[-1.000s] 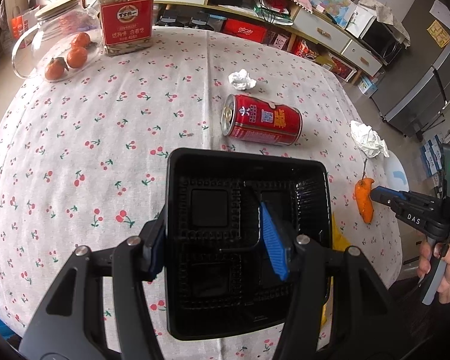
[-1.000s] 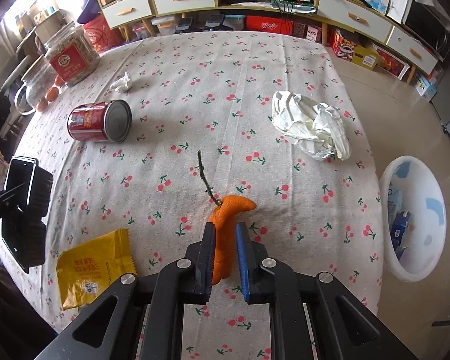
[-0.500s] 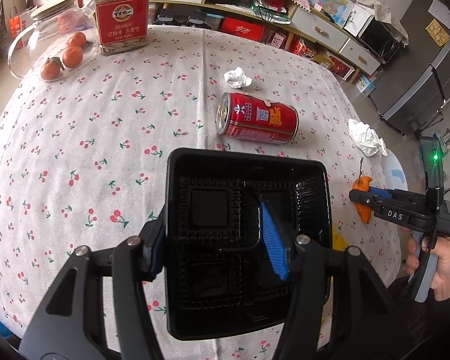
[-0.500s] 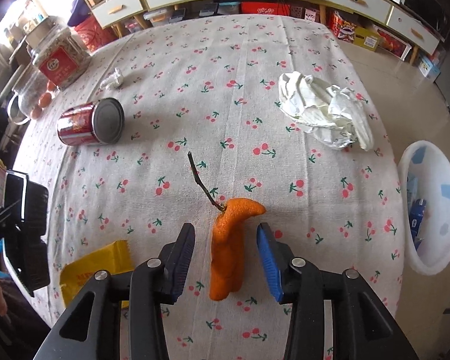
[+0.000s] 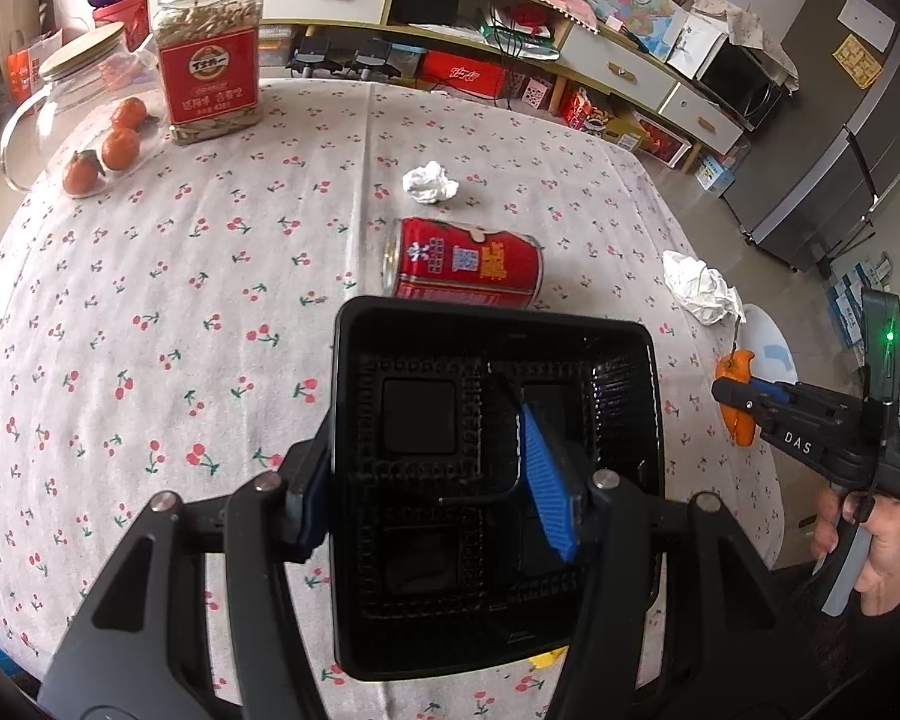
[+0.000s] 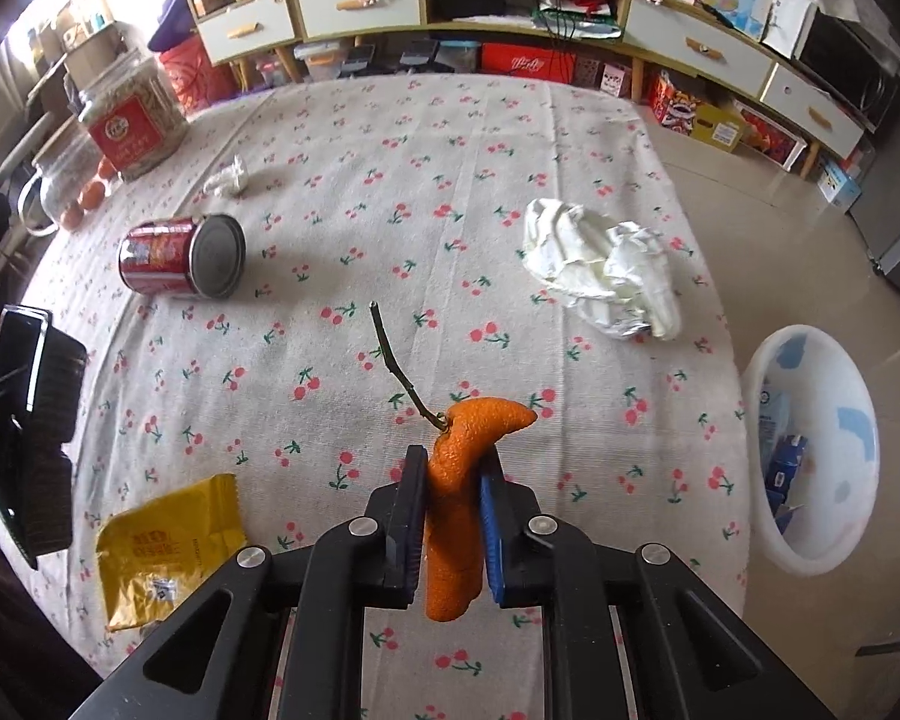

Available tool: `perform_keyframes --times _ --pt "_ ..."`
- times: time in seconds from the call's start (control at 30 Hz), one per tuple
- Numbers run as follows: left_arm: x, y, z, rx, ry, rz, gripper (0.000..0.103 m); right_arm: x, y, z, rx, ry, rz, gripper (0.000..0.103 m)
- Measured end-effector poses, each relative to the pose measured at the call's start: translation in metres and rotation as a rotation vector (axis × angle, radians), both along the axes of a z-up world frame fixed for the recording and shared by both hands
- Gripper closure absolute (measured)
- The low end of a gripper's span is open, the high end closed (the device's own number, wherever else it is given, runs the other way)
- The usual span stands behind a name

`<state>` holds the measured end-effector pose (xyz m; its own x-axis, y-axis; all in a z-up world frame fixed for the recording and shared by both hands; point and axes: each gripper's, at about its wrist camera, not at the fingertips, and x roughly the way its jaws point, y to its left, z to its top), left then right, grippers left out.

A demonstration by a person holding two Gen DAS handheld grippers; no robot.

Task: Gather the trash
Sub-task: 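Carry the black tray and orange toy with both grippers to the bucket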

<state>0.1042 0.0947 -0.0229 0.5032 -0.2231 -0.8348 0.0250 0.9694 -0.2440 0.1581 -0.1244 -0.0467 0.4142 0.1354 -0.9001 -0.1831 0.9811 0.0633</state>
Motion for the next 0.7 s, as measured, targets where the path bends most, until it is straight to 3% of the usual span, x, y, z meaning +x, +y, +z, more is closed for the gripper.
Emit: perform_keyframes --times 0.3,0.7 --pt "0.018 -0.052 0.013 0.018 -0.033 -0.082 0.046 -0.006 -0.068 0.025 0.083 -0.061 -0.119 0.086" --pt "0.042 -0.16 0.018 0.037 -0.037 -0.25 0.046 -0.03 -0.175 0.034 0.159 -0.093 -0.313 0.086"
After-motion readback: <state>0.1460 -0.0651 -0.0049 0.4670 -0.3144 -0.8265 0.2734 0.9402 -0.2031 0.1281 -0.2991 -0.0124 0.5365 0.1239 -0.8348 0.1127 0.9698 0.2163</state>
